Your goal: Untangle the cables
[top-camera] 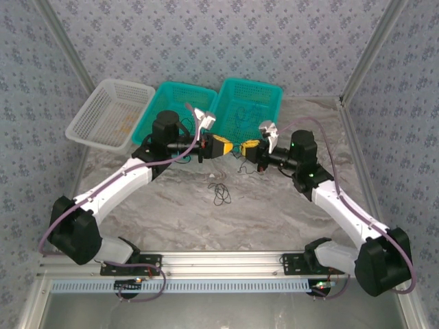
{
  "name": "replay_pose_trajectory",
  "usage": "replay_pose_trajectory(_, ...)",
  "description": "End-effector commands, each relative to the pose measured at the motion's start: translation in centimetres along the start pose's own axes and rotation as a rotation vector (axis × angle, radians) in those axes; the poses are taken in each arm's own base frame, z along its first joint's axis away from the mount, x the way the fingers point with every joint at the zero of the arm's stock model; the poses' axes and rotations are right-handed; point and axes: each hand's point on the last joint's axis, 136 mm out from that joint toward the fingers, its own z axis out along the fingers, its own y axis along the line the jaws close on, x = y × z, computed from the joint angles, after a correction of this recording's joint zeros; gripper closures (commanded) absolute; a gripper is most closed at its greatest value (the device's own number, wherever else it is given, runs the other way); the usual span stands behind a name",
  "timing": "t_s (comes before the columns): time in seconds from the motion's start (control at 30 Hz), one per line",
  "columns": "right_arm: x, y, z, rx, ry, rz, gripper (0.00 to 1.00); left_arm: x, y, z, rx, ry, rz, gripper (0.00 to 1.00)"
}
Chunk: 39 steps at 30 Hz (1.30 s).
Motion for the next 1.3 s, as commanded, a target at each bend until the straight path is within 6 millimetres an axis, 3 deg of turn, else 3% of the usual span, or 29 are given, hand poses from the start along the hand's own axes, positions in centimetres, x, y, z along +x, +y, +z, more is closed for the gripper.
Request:
replay_pose_trajectory(0.0, -1.7, -0.5, -1.0, 0.081, -0.074, 0.012, 1.0, -1.5, -1.2, 0.2, 0.048, -0.02, 0.068, 0.93)
replay_pose_trajectory(0.1, -2.0, -0.9, -1.4, 0.115, -0.097, 0.038, 1.0, -1.6, -1.0, 0.3, 0.038, -0.029, 0.067, 0.88)
replay_pose_trajectory(0.13, -2.1, -1.0, -1.5, 0.127, -0.1, 0.041, 1.0, -1.5, -0.8, 0.3, 0.028, -0.03, 0.066, 0.75)
replay_pose_trajectory(0.17, -2.1, -1.2, -1.5, 0.138, -0.102, 0.05, 1.0, -1.4, -0.5, 0.3, 0.015, -0.03, 0.061, 0.49)
replay_pose_trajectory(0.23, -2.3, -1.4, -1.6, 0.154, -0.107, 0.069, 1.0, -1.1, 0.0, 0.3, -0.004, -0.032, 0.058, 0.09)
replay_pose_trajectory(0.27, -2.6, -1.6, -1.6, 0.161, -0.112, 0.084, 1.0, -0.7, 0.2, 0.4, -0.005, -0.032, 0.06, 0.01)
replay_pose_trajectory(0.43, -3.3, -1.9, -1.7, 0.182, -0.132, 0.156, 1.0, 1.8, 1.9, 1.2, -0.089, -0.042, 0.102, 0.01)
replay_pose_trajectory(0.53, -3.8, -1.9, -1.7, 0.188, -0.14, 0.181, 1.0, 3.5, 3.1, 2.5, -0.163, -0.046, 0.169, 0.01)
replay_pose_trajectory(0.63, -3.9, -1.8, -1.6, 0.189, -0.144, 0.191, 1.0, 4.5, 3.0, 4.4, -0.193, -0.041, 0.243, 0.01)
replay_pose_trajectory(0.73, -3.9, -1.7, -1.4, 0.19, -0.143, 0.197, 1.0, 4.5, 2.9, 5.7, -0.178, -0.056, 0.258, 0.06)
replay_pose_trajectory(0.97, -4.3, -1.2, -1.5, 0.17, -0.161, 0.207, 1.0, 4.1, 7.0, 5.9, -0.351, -0.106, 0.246, 0.21)
replay_pose_trajectory(1.07, -4.4, -1.0, -1.5, 0.162, -0.172, 0.22, 1.0, 3.9, 7.0, 6.5, -0.325, -0.116, 0.239, 0.24)
replay_pose_trajectory(1.1, -4.5, -1.0, -1.6, 0.164, -0.176, 0.223, 1.0, 3.9, 7.0, 6.7, -0.318, -0.116, 0.234, 0.32)
replay_pose_trajectory(1.2, -4.5, -1.4, -2.1, 0.198, -0.191, 0.22, 1.0, 3.7, 7.9, 6.4, -0.363, -0.133, 0.207, 0.73)
replay_pose_trajectory(1.27, -4.3, -2.5, -3.1, 0.284, -0.187, 0.21, 1.0, 3.2, 9.2, 4.7, -0.429, -0.188, 0.153, 0.97)
